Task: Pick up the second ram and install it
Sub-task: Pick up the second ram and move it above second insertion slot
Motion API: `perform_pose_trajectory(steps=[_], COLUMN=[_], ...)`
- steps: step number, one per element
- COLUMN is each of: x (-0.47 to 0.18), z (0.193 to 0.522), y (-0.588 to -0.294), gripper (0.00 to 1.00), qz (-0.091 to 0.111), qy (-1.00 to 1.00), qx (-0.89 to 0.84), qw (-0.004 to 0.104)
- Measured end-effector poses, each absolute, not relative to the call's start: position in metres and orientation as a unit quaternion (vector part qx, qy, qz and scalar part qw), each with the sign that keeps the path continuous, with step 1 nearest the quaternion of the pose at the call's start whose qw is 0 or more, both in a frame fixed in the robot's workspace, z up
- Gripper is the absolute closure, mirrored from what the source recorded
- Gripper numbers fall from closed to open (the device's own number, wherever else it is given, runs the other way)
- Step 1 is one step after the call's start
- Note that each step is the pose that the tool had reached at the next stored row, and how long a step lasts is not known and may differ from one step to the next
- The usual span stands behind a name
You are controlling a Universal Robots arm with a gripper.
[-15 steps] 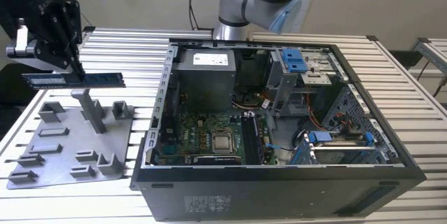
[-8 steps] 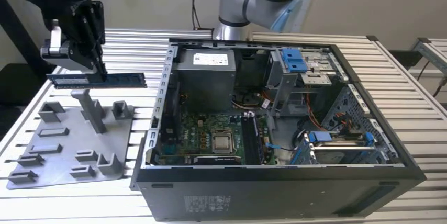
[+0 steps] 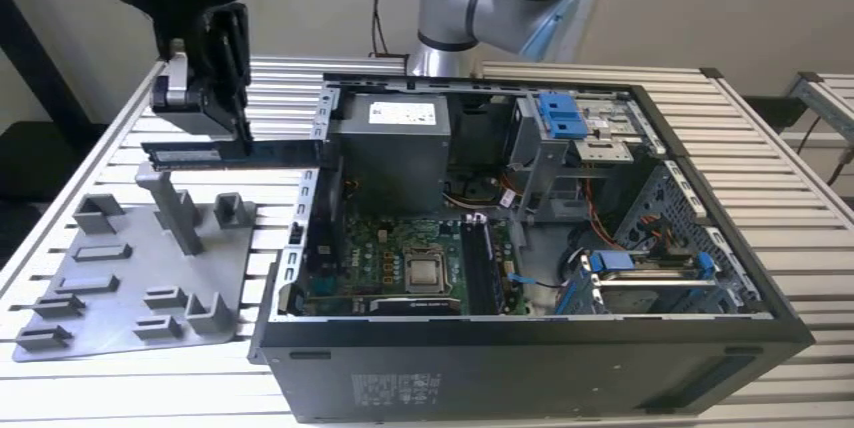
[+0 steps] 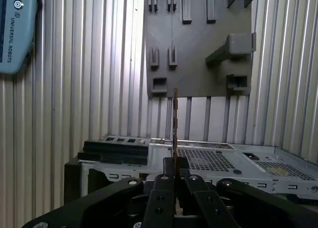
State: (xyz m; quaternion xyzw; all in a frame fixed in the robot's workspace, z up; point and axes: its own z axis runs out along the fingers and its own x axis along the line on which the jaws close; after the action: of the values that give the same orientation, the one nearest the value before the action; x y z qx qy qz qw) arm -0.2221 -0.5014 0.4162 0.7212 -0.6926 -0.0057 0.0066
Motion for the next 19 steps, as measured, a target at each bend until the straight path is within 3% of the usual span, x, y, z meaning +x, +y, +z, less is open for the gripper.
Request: perform_pose_trajectory(steps=[19], x=[-0.139], z=[0.416], y=[-0.501], gripper=[0.86], qz=[-0.006], qy=[-0.693], qx=[0.721], qw=[0.007])
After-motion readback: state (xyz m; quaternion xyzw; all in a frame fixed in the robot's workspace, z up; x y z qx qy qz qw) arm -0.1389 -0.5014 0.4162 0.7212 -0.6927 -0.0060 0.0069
